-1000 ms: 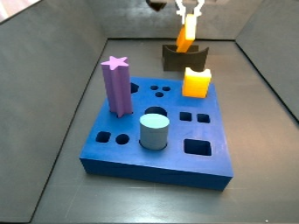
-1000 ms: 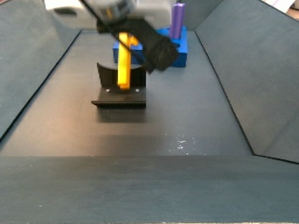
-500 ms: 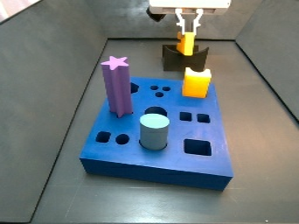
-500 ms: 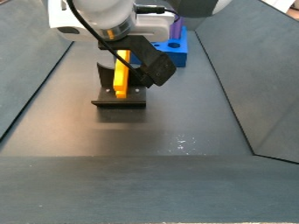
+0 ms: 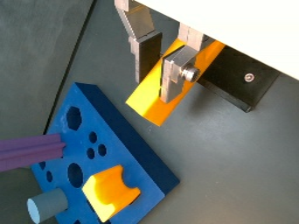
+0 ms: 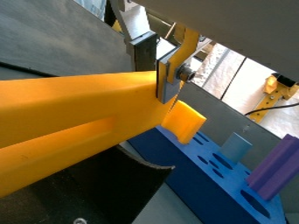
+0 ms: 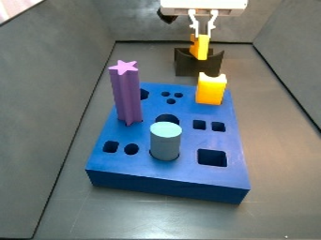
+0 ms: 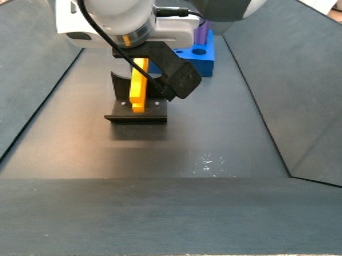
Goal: Pick up the double-square object. Move up. Place the double-square object on the fixture. Regrasp the double-square object. Move to above the board. Insert the double-square object.
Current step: Place the double-square object on the fixture, then regrasp the double-square object.
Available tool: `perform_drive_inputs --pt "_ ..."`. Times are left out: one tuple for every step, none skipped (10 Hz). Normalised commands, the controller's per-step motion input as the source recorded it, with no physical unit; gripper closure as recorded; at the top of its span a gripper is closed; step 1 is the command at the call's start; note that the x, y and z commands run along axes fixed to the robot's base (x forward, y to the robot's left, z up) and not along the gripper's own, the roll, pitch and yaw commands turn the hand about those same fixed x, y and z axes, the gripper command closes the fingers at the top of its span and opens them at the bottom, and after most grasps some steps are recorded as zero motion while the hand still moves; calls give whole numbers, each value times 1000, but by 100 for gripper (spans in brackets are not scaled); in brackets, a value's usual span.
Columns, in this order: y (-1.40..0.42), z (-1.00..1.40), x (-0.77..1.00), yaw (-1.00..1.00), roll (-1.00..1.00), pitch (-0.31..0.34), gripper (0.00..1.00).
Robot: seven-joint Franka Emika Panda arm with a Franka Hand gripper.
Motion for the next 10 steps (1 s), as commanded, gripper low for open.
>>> perform_drive_inputs --pt "0 0 0 0 0 0 0" --pt "0 1000 0 34 8 -41 0" --pt "2 1000 -6 42 10 -37 0" --pt "7 1000 -22 49 16 -25 0" --pt "7 1000 -32 53 18 -10 0" --pt "12 1000 -38 49 17 12 0" --pt "12 846 -40 48 16 31 0" --pt "12 650 -37 38 16 45 0" --pt "12 452 -35 27 19 57 0" --pt "11 187 -29 11 25 71 0"
